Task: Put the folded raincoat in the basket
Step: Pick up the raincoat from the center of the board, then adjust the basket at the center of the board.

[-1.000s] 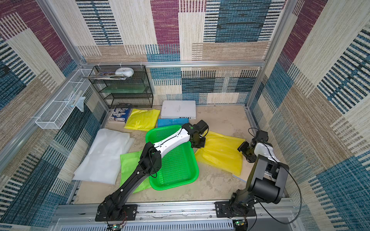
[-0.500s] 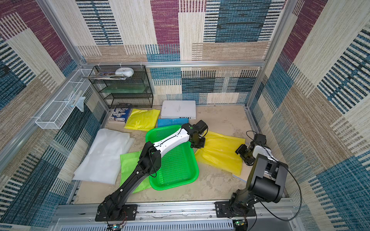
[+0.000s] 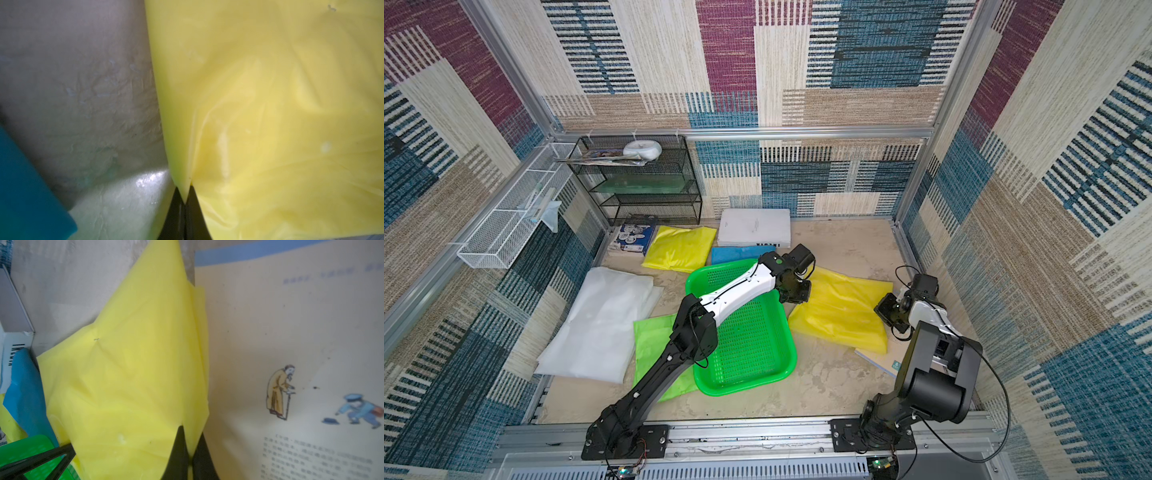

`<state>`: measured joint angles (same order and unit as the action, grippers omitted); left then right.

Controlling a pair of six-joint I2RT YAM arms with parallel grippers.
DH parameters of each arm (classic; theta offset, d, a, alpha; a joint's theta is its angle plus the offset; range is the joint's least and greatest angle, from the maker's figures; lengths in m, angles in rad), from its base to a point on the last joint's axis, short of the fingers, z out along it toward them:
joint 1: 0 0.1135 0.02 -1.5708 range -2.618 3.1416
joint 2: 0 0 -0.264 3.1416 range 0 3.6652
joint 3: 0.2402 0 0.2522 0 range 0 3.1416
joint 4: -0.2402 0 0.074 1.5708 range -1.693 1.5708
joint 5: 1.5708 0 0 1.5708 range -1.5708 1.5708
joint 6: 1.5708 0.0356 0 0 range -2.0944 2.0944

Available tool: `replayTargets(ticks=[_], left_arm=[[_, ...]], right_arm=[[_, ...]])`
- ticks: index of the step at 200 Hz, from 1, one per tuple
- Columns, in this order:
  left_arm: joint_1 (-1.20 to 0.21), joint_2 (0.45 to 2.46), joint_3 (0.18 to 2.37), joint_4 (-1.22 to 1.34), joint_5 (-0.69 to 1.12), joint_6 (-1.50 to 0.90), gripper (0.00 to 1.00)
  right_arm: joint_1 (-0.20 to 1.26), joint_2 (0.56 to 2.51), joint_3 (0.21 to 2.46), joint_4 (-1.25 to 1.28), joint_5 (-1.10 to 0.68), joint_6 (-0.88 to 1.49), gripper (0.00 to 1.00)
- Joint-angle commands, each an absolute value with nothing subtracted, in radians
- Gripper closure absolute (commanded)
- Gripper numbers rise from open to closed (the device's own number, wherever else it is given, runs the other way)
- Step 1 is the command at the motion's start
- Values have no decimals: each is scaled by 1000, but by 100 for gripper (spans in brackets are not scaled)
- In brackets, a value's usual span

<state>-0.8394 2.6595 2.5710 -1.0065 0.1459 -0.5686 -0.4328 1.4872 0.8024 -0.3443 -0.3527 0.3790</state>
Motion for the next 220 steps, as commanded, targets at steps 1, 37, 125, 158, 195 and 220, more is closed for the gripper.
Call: replayTargets(ticks=[1,37,125,158,195,220], left_arm=[[-839,2625,2587,-1014,138,-566,100],[-839,2571,2593,-1007,139,-573,100],[-848,2350,2487,-992,104,-611,100],[-848,2097,2169,-992,-72,-704,100],[-850,1779,1774,-992,-162,-883,100],[-875,1573,1545,-991,-224,-1026,100]], right_arm=[[-433,1451,824,-376,-354,393,100],[-432,1380,875,-420,-353,408,100],[-429,1274,1058,-523,-426,405,100],[-350,1330,1177,-572,-477,356,100],[-186,1417,1314,-597,-519,305,100],[-47,1502,1399,-605,-517,284,100]])
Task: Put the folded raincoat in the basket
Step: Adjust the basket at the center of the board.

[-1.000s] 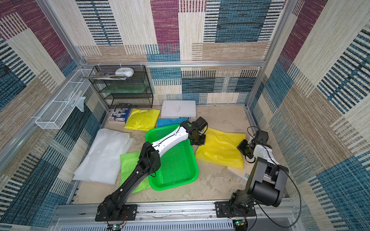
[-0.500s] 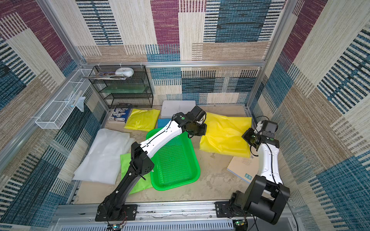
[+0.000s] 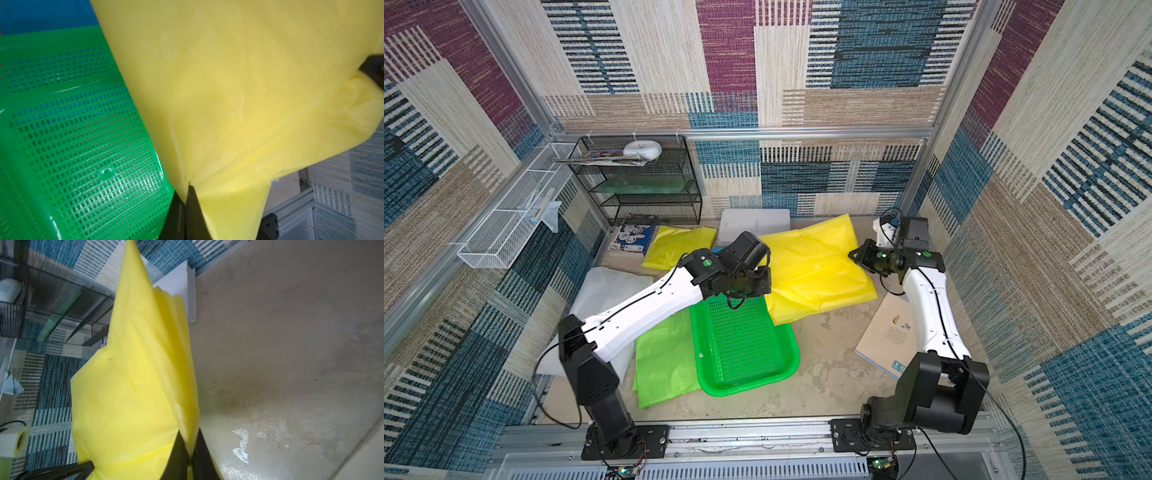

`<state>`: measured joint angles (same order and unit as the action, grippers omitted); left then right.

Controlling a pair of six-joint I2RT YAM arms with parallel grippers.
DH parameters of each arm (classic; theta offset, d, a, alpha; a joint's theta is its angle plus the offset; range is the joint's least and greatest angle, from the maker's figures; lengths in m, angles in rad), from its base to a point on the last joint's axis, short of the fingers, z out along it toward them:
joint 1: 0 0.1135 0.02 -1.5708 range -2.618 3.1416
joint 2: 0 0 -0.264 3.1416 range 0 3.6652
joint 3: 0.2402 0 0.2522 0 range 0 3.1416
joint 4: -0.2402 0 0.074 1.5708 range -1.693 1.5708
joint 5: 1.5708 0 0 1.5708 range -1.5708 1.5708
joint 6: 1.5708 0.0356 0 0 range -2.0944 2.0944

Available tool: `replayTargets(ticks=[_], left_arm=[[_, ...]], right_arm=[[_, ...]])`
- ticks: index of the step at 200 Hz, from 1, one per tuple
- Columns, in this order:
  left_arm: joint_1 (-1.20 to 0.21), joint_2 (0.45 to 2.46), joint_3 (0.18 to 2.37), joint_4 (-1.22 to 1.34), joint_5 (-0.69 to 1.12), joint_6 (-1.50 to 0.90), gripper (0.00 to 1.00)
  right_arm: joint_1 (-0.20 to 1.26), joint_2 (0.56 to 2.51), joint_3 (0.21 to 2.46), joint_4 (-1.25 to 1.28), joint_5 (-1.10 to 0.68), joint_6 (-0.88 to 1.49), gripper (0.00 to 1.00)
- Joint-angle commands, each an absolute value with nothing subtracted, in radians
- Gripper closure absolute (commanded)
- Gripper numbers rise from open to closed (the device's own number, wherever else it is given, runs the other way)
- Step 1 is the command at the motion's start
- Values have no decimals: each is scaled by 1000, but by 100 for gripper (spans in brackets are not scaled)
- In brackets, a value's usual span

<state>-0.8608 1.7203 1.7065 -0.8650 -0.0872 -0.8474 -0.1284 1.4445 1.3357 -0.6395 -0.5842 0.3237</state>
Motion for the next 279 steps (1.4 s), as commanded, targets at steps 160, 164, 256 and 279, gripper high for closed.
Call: replayTargets(ticks=[160,164,256,279], left_arm=[[-1230,1328,1125,-919,-263,-1392,100],[-1234,1335,1128,-919,-268,-1392,100],[-1246,1501,1214,-895,-236,-1314,100],[-1246,1509,1213,-886,-237,-1301,100]], right_arm=[[567,2179,2029,-880,-387,2,100],[571,2188,2035,-883,-386,0,100],[535,2212,1979,-1009,-6,113,100],[483,2064,1777,-957,36,185,100]])
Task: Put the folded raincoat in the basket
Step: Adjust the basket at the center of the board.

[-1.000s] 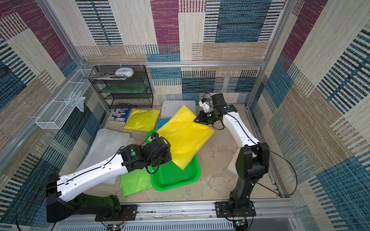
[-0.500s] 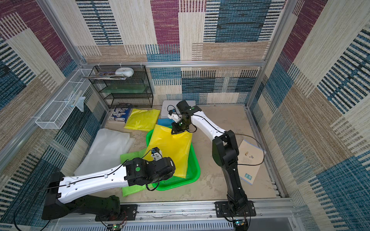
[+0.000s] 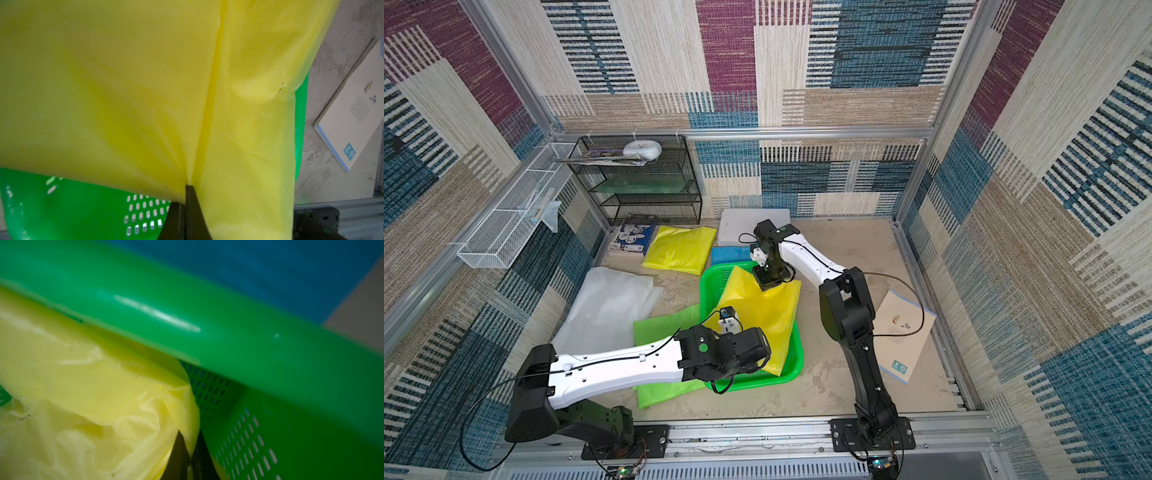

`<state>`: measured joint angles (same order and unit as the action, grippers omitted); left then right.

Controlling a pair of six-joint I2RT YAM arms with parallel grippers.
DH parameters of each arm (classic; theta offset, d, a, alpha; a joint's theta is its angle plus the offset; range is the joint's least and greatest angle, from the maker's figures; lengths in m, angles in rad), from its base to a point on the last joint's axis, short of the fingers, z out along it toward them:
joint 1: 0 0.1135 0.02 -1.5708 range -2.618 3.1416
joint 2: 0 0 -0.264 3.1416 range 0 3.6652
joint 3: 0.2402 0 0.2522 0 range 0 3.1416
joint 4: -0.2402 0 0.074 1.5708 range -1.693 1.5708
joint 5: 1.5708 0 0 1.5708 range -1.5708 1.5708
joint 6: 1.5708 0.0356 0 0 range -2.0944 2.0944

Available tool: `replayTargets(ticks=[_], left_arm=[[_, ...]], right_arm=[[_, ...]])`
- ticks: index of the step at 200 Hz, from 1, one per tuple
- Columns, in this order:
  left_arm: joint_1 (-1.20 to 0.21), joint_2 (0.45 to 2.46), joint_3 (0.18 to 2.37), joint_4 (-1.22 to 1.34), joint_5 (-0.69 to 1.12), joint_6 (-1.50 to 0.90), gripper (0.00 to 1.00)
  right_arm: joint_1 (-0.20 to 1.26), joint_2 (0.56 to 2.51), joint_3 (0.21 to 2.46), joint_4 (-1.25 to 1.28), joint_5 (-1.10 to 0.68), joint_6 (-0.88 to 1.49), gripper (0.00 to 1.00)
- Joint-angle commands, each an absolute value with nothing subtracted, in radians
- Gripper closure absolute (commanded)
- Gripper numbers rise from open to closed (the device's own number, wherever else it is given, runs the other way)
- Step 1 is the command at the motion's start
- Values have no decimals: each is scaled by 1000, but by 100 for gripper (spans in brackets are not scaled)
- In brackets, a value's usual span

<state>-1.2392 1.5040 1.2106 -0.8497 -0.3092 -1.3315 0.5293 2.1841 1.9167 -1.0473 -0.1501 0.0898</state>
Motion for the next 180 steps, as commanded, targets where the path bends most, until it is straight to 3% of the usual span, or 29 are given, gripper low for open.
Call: replayTargets(ticks=[1,49,77,108,132,180], left_arm=[[-1246,1509,1213,-886,-236,-1300,100],[-1246,1555,1241,-846,-218,-1256,100],[-1244,1617,1303,-845,-203,-1218,100],[-1245,1647,1340,-845,-187,-1194,100],[-1244,1626,1297,-845,-187,-1255,100],[-1257,1645,1317,-844,-174,-1269,100]], right_arm=[[479,2057,1764,-954,37,188,100],[318,1671,1251,-837,52,310,100],[274,1521,1146,-824,112,328,100],[272,1426,1168,-671,-148,198,100],[272,1457,1239,-621,-171,197,100],[273,1713,1386,-707,-233,151,100]])
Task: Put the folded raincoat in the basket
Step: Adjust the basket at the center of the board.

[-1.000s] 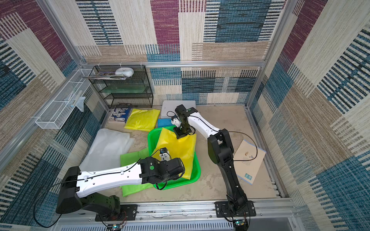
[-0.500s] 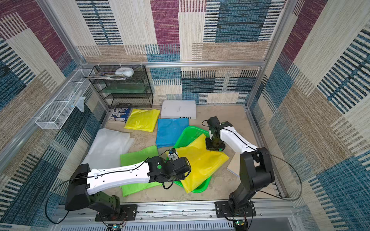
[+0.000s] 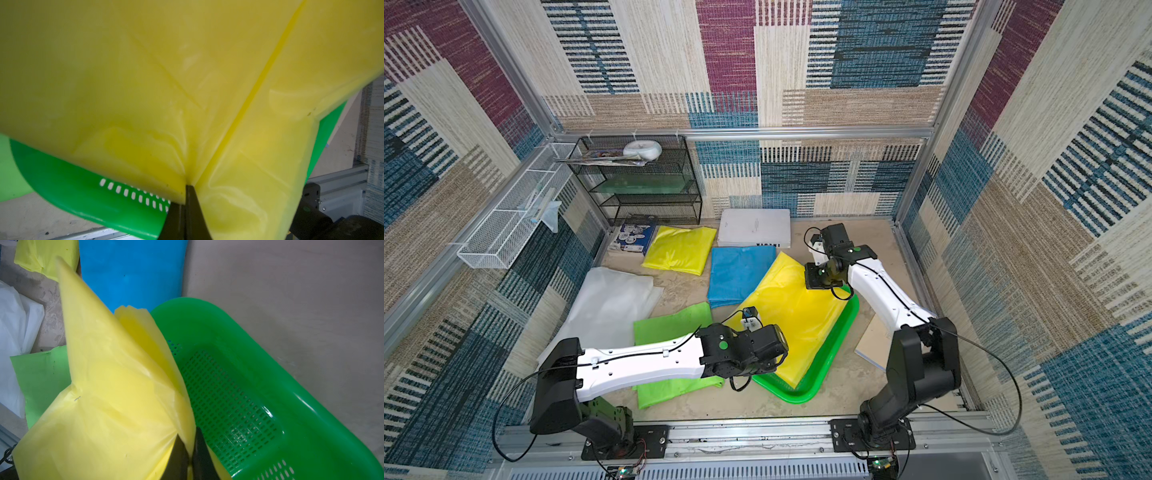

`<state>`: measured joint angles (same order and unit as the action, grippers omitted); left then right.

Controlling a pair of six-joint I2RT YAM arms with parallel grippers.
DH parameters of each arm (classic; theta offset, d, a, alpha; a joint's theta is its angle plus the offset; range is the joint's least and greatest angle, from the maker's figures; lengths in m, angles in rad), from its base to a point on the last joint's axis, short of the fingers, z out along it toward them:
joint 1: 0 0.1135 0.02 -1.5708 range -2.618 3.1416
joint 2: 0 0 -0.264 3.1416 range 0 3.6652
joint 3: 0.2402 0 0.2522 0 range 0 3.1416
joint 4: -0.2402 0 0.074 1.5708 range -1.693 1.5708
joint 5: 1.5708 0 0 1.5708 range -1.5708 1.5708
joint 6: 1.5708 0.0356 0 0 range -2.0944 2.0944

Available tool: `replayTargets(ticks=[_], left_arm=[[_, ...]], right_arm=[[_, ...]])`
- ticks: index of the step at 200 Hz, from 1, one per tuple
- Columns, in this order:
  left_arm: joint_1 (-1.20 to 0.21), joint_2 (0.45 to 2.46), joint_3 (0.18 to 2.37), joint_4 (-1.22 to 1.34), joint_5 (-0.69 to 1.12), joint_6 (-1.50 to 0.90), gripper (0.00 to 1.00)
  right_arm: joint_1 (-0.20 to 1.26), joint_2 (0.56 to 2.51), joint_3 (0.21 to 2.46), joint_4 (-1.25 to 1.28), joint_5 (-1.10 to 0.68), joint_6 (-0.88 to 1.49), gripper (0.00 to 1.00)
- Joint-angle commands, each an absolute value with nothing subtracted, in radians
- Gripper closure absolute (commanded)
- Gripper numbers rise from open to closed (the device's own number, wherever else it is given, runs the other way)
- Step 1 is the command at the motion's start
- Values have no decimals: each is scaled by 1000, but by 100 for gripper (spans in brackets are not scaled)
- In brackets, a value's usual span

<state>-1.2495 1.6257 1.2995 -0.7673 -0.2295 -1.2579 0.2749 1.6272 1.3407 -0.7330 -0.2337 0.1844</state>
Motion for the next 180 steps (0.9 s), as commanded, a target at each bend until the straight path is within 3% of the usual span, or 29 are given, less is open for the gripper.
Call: replayTargets(ticks=[1,56,86,129,180], left_arm=[[-1258,1647,1319,-844,-172,-1268,100],[-1266,1738,1358,-833,-134,-1227,100],[-1263,1765,1376,-831,-120,-1175,100],[-1192,1746,1338,-862,-93,-1095,100],[-1016,1653,1249,-824,-1,-940,100]], right_arm=[[273,1716,1387,-709,-233,150,100],[273,1745,1274,-660,-147,142,100],[266,1769,1277,-748,8,180,100],[226,1654,1157,-797,106,266,100],[223,1498,1065,-757,-69,348,100]])
